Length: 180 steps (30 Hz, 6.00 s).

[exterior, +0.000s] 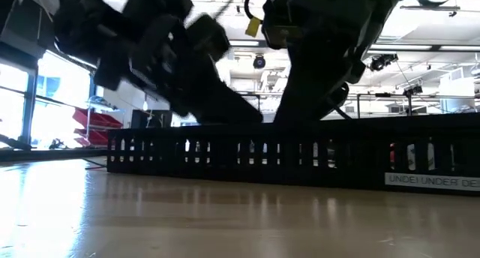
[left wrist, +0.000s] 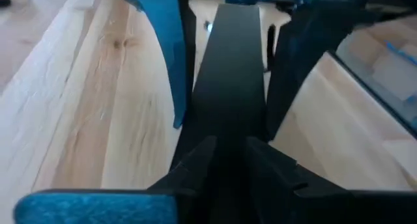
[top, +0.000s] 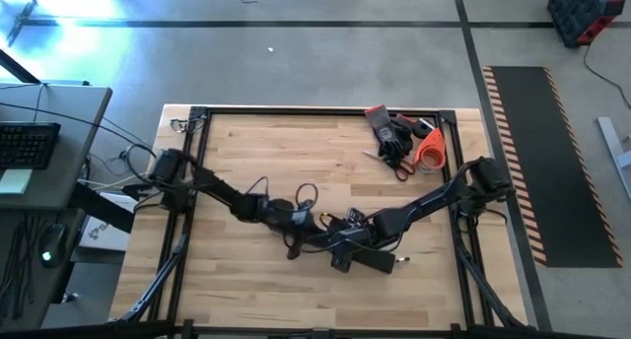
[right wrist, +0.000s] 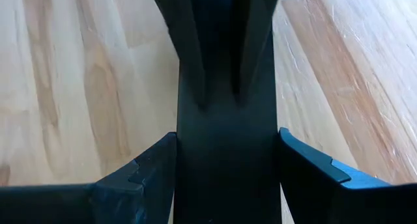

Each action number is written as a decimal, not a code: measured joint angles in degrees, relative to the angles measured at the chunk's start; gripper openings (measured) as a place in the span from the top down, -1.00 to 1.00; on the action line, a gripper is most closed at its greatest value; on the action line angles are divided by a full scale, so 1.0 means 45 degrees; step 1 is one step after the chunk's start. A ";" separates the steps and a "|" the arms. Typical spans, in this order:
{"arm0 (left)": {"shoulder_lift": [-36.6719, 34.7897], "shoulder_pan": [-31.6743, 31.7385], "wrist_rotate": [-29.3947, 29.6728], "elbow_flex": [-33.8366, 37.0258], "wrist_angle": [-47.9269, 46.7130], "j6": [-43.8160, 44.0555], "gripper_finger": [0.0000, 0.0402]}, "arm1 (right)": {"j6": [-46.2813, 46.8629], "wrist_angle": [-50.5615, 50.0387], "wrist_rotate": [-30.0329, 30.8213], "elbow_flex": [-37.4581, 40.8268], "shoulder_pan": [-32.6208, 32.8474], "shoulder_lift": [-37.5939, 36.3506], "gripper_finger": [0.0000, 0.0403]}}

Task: Ziptie cables
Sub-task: Close the black cable duct

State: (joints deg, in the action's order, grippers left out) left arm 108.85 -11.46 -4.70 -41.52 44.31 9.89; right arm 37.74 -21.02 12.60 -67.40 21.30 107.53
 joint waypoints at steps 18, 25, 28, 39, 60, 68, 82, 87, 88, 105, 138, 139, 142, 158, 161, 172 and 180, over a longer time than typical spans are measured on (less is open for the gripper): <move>0.0876 0.0000 -0.0137 -0.0305 0.0158 0.0553 0.78 | -0.1762 0.0008 0.1352 0.0019 0.0891 -0.2089 -0.89; 0.0885 0.0000 -0.0066 -0.0296 0.0133 0.0544 0.78 | 0.0304 -0.2235 0.4340 0.0260 0.3291 -0.4292 -0.96; 0.0890 -0.0008 -0.0054 -0.0291 0.0141 0.0544 0.78 | 0.2624 -0.2675 0.4449 0.1093 0.3866 -0.4376 -0.96; 0.0905 -0.0078 -0.0028 -0.0271 0.0305 0.0540 0.78 | 0.3360 0.1289 0.3451 0.4121 0.3825 -0.2843 -0.97; 0.1934 -0.0101 -0.1560 -0.3428 0.0100 0.0348 0.78 | 0.1887 0.2076 0.2467 0.4255 0.3425 -0.1797 0.03; 0.3671 -0.0039 -0.1678 -0.5012 -0.0616 0.0222 0.78 | 0.1839 0.2135 0.2380 0.4255 0.3317 -0.1783 -0.16; 0.4135 -0.0048 -0.1516 -0.5109 -0.1481 0.0208 0.78 | 0.0646 0.1953 0.1200 0.4230 0.3098 -0.2342 -0.24; 0.4135 -0.0053 -0.1410 -0.5090 -0.1481 0.0208 0.78 | 0.0496 0.1239 0.1308 0.4136 0.3347 -0.3691 -0.26; 0.4135 -0.0053 -0.1410 -0.5090 -0.1481 0.0208 0.78 | 0.0572 0.0932 0.1321 0.4109 0.3453 -0.3972 -0.27; 0.4135 -0.0075 -0.1132 -0.5080 -0.1467 0.0228 0.78 | 0.3296 0.6000 0.3750 0.6247 0.5109 -0.2941 0.93; 0.2068 -0.0250 -0.0831 -0.4893 -0.2862 -0.0676 0.78 | 0.2219 0.4698 0.4313 0.5393 0.5243 -0.2098 0.92; 0.1818 -0.0297 -0.0780 -0.4923 -0.3016 -0.0881 0.78 | 0.2103 0.4556 0.4308 0.5407 0.5224 -0.2197 0.92; 0.1473 -0.0513 -0.0759 -0.4973 -0.3452 -0.1093 0.82 | 0.1830 0.4073 0.4336 0.5429 0.5174 -0.2514 0.92; 0.2114 -0.0498 0.1343 -0.4463 -0.4435 -0.0428 1.00 | 0.0702 0.1638 0.4535 0.5387 0.4426 -0.2888 0.92; 0.0798 -0.0392 0.1459 -0.4361 -0.6406 -0.0739 1.00 | 0.0218 0.1425 0.4342 0.5401 0.4027 -0.3108 0.92; -0.3439 -0.2022 0.7403 -0.2702 -1.3218 0.3116 1.00 | -0.0954 0.0957 0.3993 0.5464 0.3652 -0.3755 0.92; -0.3229 -0.3885 1.0563 0.1544 -0.8818 0.9544 1.00 | -0.0958 0.0972 0.4134 0.5469 0.3594 -0.3759 0.92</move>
State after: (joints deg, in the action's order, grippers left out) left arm 94.32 -28.94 42.83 -34.57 4.63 52.84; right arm 33.42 -16.64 31.20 -42.78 37.48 90.61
